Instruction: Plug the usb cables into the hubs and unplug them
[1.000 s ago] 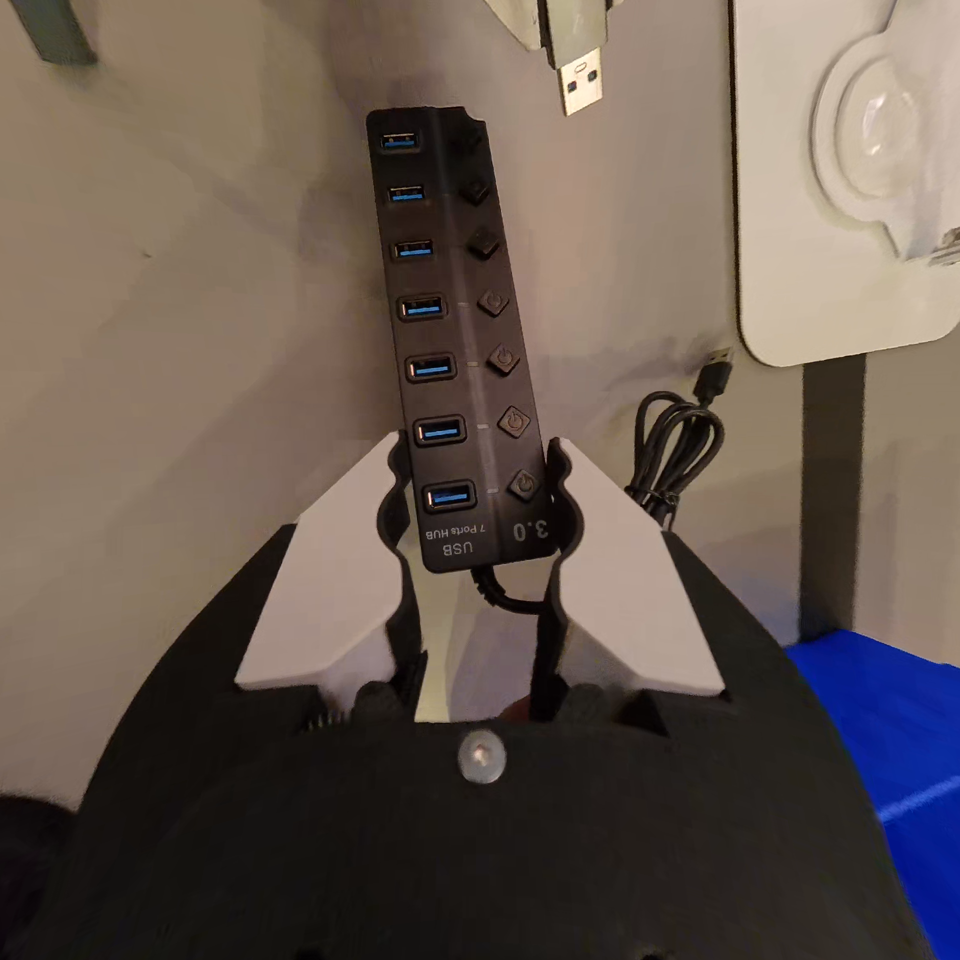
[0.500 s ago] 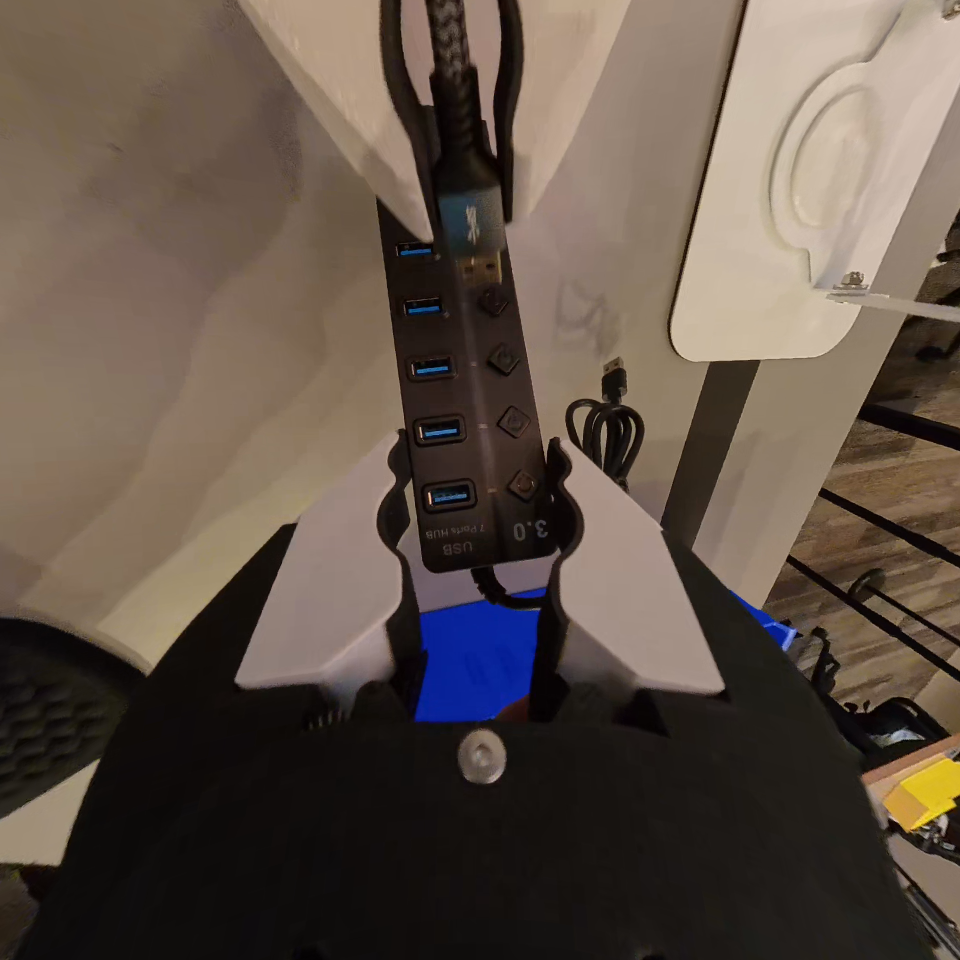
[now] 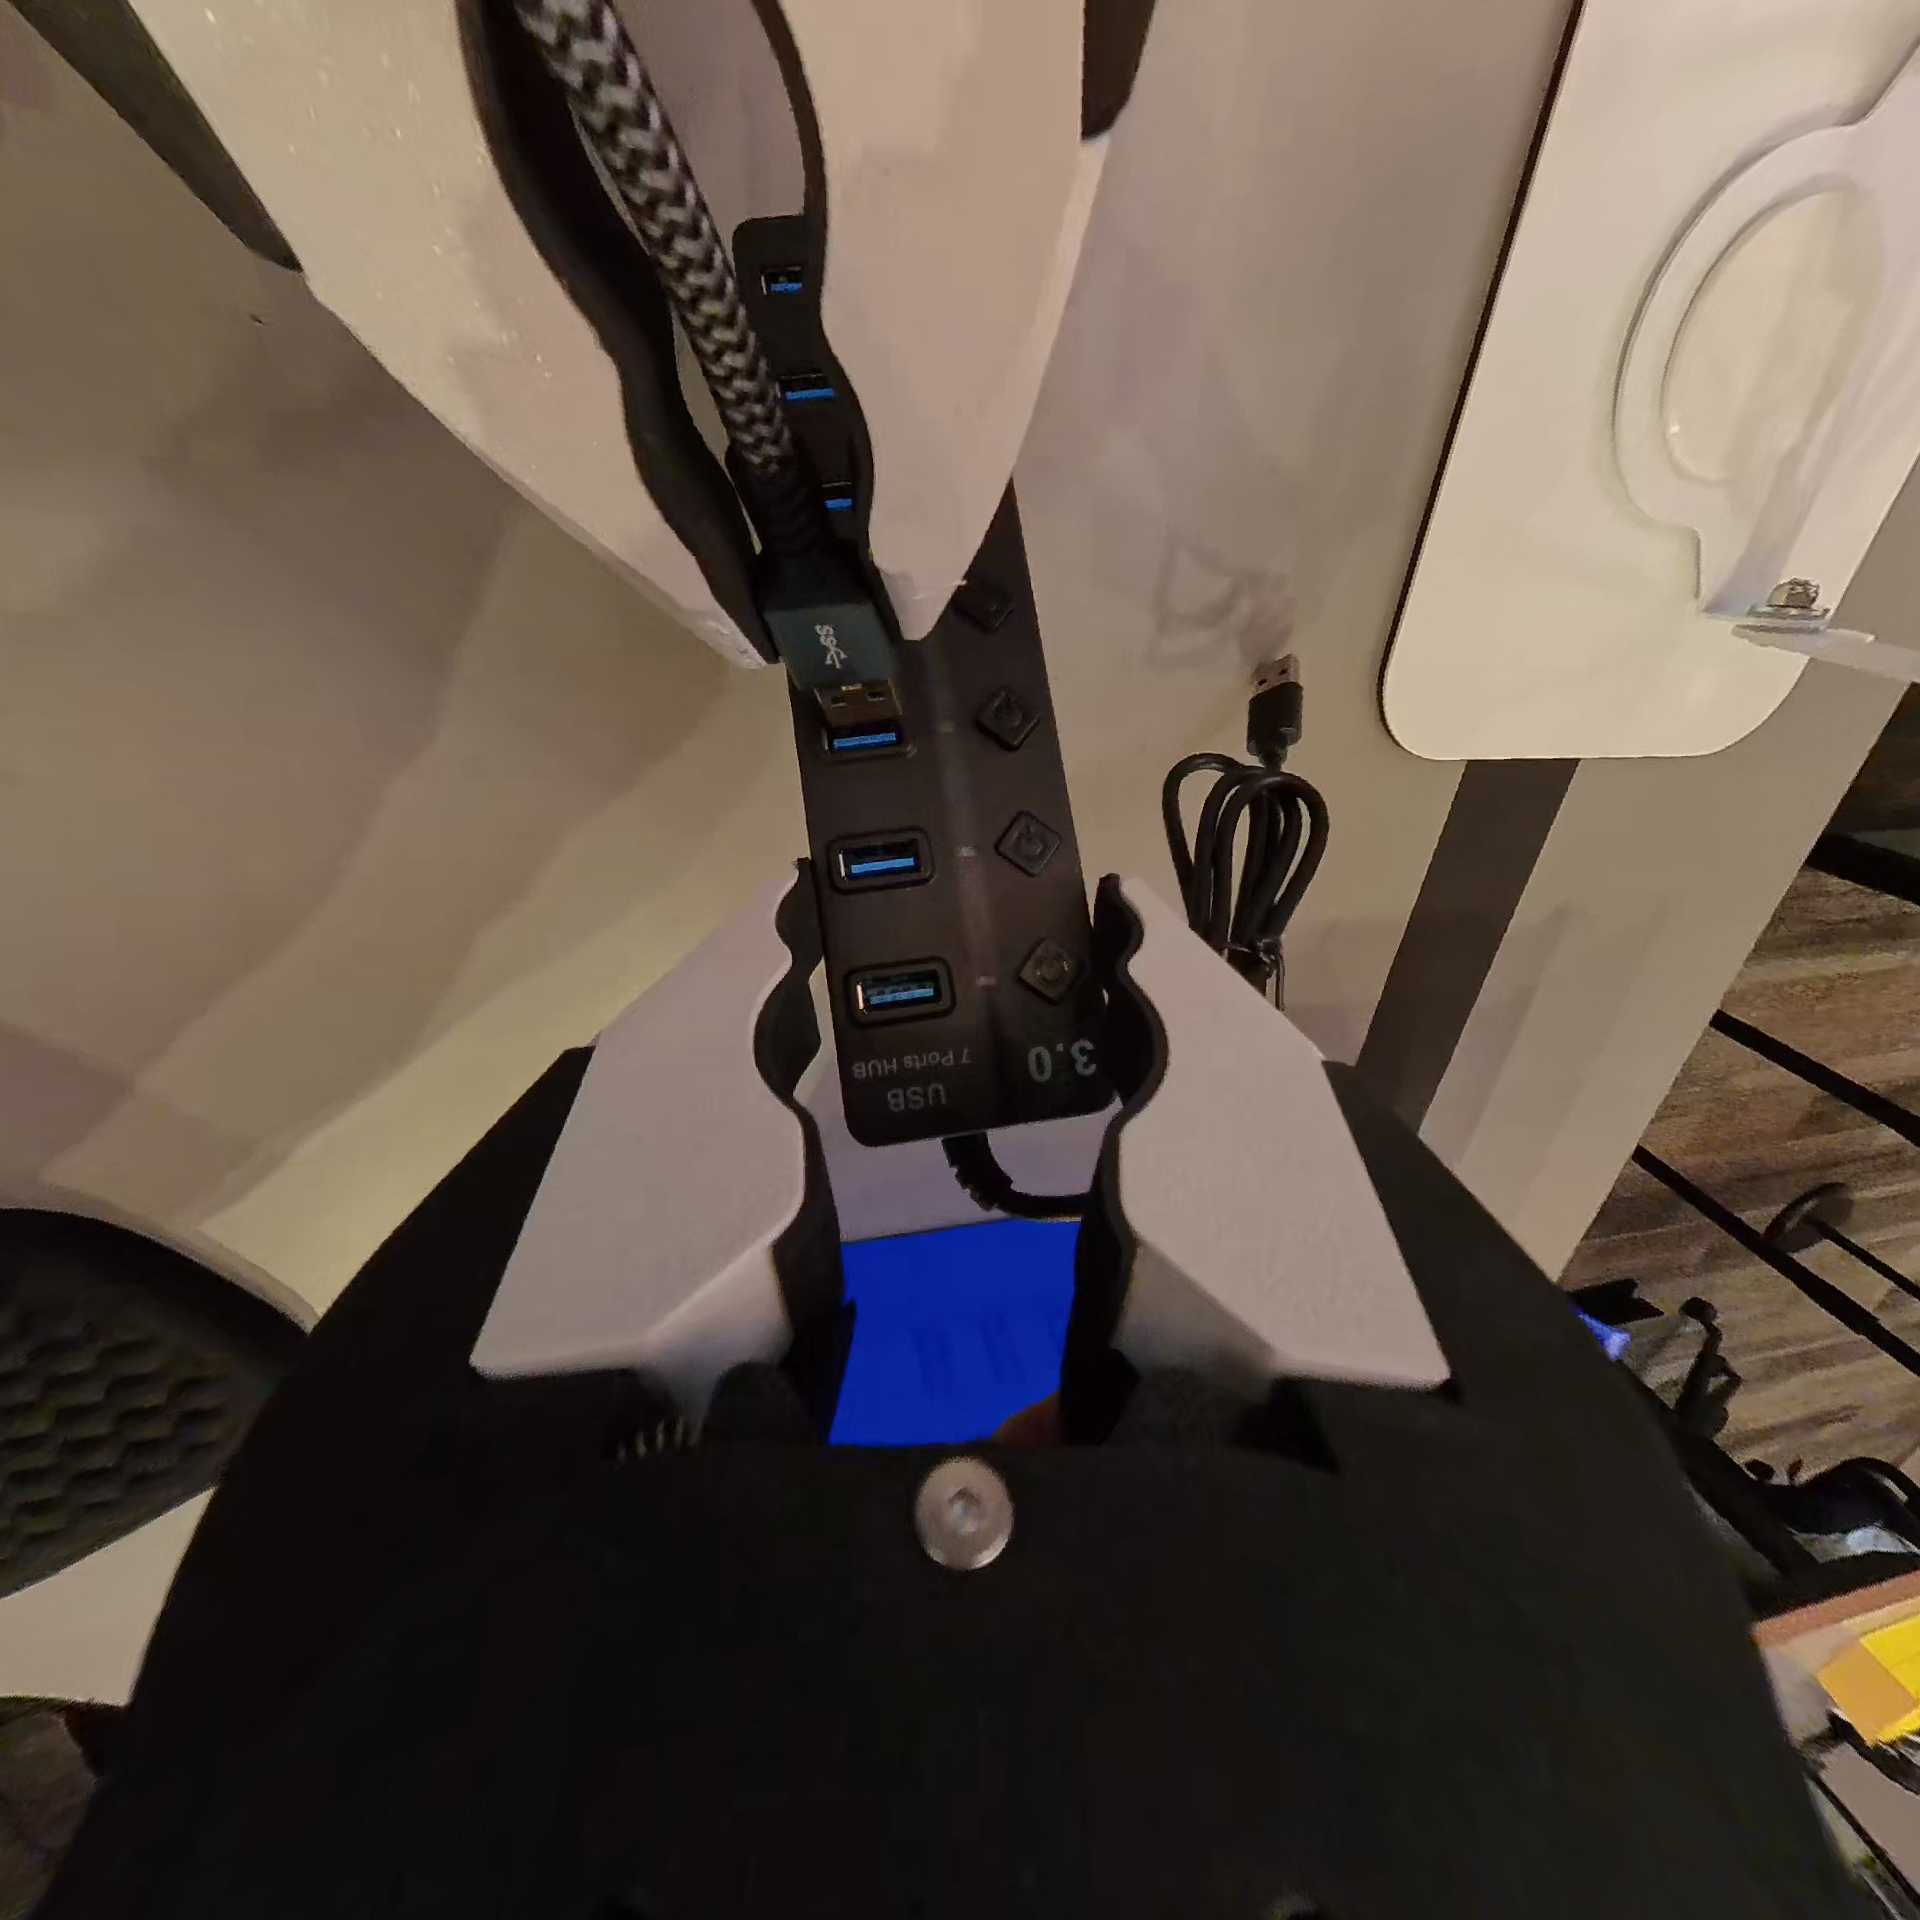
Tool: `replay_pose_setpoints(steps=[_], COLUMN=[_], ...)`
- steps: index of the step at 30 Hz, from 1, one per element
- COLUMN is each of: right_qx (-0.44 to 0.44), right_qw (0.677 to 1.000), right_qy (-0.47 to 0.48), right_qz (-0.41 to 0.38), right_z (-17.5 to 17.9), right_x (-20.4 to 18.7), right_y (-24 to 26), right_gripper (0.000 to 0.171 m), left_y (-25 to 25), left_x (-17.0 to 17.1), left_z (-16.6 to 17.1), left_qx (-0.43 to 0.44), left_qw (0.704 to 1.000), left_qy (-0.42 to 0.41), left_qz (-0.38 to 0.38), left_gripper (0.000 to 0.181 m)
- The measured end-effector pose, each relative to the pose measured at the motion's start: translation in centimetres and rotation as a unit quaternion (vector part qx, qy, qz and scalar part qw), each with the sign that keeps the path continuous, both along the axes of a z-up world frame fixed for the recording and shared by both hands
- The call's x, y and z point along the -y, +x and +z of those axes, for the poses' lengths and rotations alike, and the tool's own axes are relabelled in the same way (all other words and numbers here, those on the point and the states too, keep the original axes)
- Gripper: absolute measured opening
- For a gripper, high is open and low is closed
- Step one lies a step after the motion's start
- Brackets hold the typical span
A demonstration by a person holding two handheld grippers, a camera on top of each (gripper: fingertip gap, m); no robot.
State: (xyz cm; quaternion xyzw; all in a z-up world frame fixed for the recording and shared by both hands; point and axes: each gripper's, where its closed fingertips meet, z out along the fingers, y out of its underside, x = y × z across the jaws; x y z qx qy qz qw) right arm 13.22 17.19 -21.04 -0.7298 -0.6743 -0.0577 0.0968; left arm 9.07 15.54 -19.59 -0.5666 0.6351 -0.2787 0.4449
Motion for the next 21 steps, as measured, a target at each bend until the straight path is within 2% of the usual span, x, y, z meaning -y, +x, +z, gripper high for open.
replay_pose_setpoints(steps=[12,21], right_qx=[-0.029,-0.076], right_qw=[0.999,0.997], right_qy=[-0.015,-0.020], right_qz=[-0.007,-0.016], right_z=[-1.1,-1.6], right_x=[0.0,0.0], right_y=[0.1,-0.4], right_gripper=[0.050,0.050], left_y=[-0.2,-0.3], left_x=[-0.3,-0.7], left_z=[-0.9,-1.3], left_qx=[-0.002,0.080], left_qw=[0.999,0.990], left_qy=[-0.032,-0.116], left_qz=[-0.003,-0.031], left_gripper=[0.017,0.017])
